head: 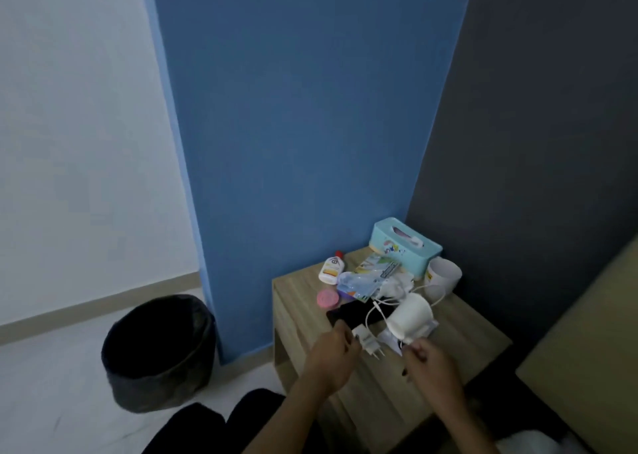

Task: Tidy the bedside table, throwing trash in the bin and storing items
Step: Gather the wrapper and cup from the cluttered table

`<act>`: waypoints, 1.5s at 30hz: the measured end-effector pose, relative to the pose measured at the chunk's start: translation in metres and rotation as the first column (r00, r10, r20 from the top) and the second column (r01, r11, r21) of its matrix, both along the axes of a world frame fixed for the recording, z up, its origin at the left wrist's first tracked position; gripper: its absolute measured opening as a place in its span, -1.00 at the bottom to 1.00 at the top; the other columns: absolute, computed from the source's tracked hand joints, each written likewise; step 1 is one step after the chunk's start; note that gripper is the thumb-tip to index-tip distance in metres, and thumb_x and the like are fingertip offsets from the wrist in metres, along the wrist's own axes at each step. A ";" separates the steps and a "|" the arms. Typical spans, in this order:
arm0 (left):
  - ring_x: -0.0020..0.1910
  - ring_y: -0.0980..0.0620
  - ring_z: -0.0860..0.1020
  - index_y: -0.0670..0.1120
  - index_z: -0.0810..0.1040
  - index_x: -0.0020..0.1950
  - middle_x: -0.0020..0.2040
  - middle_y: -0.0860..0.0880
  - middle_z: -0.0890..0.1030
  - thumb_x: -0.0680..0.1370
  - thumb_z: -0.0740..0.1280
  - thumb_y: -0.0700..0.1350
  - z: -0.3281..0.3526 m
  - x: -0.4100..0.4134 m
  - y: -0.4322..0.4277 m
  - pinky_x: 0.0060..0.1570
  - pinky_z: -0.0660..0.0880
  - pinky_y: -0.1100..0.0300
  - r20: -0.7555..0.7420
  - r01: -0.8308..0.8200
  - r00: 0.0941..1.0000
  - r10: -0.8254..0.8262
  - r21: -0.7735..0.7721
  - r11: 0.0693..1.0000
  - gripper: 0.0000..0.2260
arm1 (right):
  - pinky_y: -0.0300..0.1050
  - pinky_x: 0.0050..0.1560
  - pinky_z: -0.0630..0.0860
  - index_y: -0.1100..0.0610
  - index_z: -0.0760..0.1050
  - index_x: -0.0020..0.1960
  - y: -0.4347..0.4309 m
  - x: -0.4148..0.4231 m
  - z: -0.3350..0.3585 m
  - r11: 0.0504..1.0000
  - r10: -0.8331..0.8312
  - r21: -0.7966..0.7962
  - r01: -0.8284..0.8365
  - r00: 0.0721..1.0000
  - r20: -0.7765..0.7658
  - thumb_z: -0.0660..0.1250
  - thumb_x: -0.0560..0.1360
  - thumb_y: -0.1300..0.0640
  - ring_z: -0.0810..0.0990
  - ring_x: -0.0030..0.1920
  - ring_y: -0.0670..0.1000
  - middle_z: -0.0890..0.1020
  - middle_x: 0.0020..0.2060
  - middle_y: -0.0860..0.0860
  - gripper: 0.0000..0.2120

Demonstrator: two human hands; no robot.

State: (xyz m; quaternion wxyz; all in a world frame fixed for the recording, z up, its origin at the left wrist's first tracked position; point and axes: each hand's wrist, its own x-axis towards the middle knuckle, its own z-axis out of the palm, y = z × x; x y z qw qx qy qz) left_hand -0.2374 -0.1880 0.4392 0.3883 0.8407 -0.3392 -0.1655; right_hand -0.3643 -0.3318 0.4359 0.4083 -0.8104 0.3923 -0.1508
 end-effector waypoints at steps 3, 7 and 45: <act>-0.21 -0.02 0.50 -0.04 0.36 -0.08 -0.30 0.03 0.47 0.59 0.17 -0.01 -0.004 0.003 0.002 -0.23 0.34 0.13 -0.016 -0.021 1.000 0.021 0.001 1.000 -0.87 | -0.31 -0.45 0.37 0.10 0.41 -0.40 0.004 0.002 0.003 1.000 0.000 -0.010 0.000 1.000 0.028 0.31 0.51 0.20 0.53 -0.53 -0.19 0.58 -0.54 -0.01 -0.69; -0.19 -0.08 0.53 -0.07 0.38 -0.07 -0.27 -0.02 0.49 0.59 0.17 -0.02 -0.002 0.006 -0.001 -0.24 0.33 0.14 -0.006 -0.023 1.000 0.023 0.014 1.000 -0.87 | -0.18 -0.41 0.38 0.10 0.42 -0.38 0.002 0.004 0.004 1.000 0.005 -0.004 -0.005 1.000 0.026 0.32 0.52 0.12 0.53 -0.51 -0.18 0.61 -0.50 -0.04 -0.70; 0.44 -0.22 0.22 -0.14 -0.06 0.54 0.43 -0.23 0.24 0.38 0.40 0.23 -0.051 0.128 -0.197 0.41 0.03 -0.29 0.174 -0.225 0.966 0.191 0.196 0.954 -0.04 | -0.17 -0.08 0.43 0.05 0.50 0.07 -0.107 0.090 -0.050 0.964 -0.175 -0.197 0.180 0.984 0.045 0.51 0.32 0.11 0.56 0.05 0.04 0.60 0.01 0.02 -0.64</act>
